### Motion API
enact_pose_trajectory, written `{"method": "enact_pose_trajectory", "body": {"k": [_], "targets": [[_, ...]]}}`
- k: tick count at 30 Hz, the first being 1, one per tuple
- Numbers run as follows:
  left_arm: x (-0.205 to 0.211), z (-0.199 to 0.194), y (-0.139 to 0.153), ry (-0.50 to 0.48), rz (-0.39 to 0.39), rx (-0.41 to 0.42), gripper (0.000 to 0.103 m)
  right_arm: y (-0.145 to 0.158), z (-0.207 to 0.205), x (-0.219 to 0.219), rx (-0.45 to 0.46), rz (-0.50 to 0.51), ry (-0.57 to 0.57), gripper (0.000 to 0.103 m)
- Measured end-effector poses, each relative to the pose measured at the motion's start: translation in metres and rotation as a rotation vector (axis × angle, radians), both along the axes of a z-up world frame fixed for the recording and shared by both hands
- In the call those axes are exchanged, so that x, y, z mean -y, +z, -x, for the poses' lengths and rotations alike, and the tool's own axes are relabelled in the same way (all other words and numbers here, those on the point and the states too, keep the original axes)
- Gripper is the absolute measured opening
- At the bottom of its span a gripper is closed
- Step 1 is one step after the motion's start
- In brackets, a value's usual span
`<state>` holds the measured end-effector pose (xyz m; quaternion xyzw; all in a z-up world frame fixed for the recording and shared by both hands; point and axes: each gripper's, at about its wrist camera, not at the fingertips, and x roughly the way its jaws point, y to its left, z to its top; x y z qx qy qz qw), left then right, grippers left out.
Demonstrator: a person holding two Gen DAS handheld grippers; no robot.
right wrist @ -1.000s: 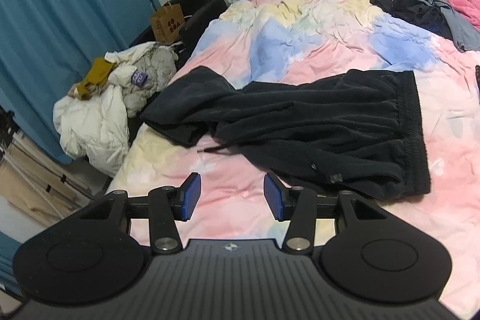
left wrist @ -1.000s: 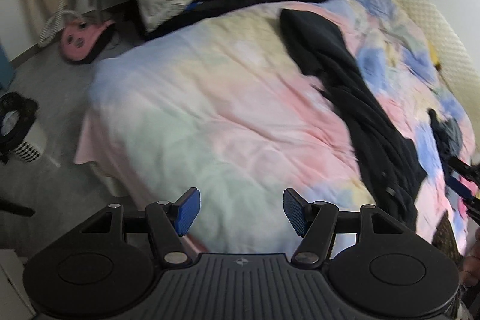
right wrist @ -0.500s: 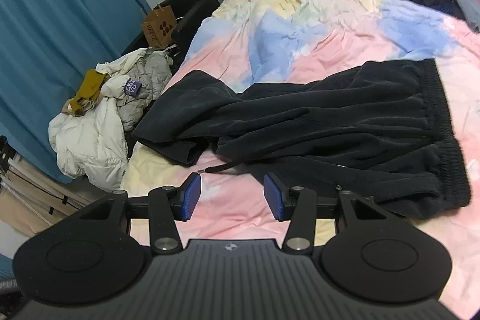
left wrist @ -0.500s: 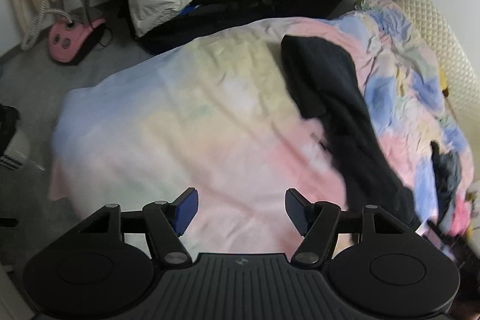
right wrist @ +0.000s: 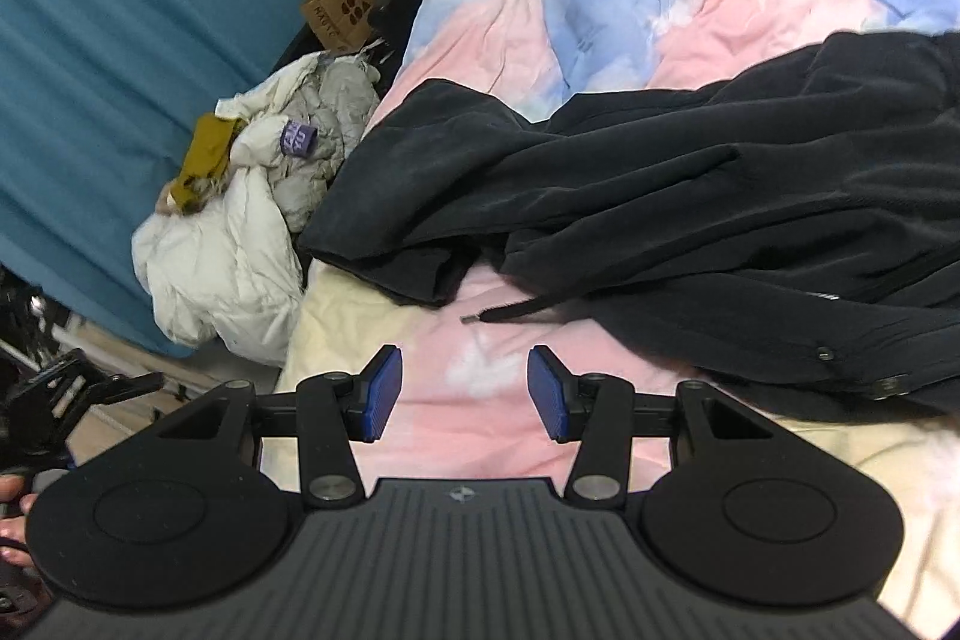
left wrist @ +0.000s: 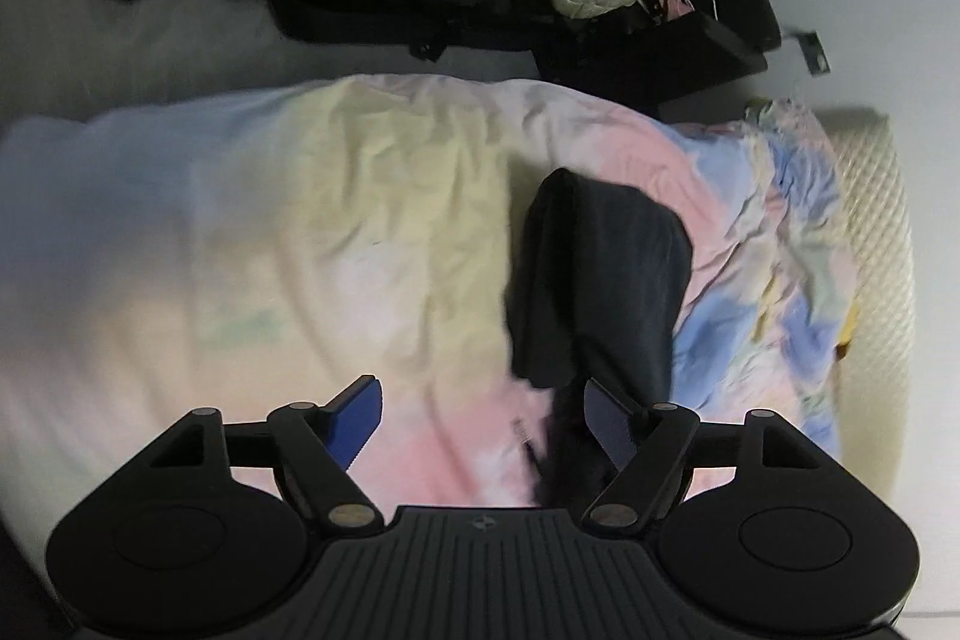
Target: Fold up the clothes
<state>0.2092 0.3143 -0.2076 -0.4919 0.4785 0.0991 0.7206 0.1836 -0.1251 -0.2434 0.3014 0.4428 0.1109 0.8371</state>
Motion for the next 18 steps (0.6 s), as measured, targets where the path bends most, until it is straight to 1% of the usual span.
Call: {"method": "enact_pose_trajectory", "body": {"k": [3, 5, 8, 10, 13, 15, 18], "targets": [[-0.008, -0.035, -0.017, 0.007, 0.06, 0.001, 0.079, -0.001, -0.014, -0.004, -0.008, -0.027, -0.027, 0.049], [-0.012, -0.059, -0.033, 0.012, 0.113, 0.003, 0.08, -0.001, -0.025, -0.01, -0.016, -0.052, -0.05, 0.049], [-0.017, -0.1, -0.064, 0.032, 0.19, -0.016, 0.08, -0.002, -0.042, -0.021, -0.038, -0.087, -0.094, 0.051], [-0.018, -0.127, -0.086, 0.045, 0.25, -0.005, 0.08, -0.003, -0.053, -0.029, -0.053, -0.11, -0.124, 0.053], [-0.019, -0.166, -0.12, 0.058, 0.315, 0.003, 0.079, -0.013, -0.072, -0.04, -0.089, -0.15, -0.19, 0.055], [-0.02, -0.189, -0.141, 0.067, 0.373, 0.006, 0.075, -0.021, -0.087, -0.048, -0.114, -0.169, -0.227, 0.058], [-0.019, -0.218, -0.167, 0.044, 0.454, 0.008, 0.072, -0.037, -0.113, -0.062, -0.131, -0.199, -0.269, 0.061]]}}
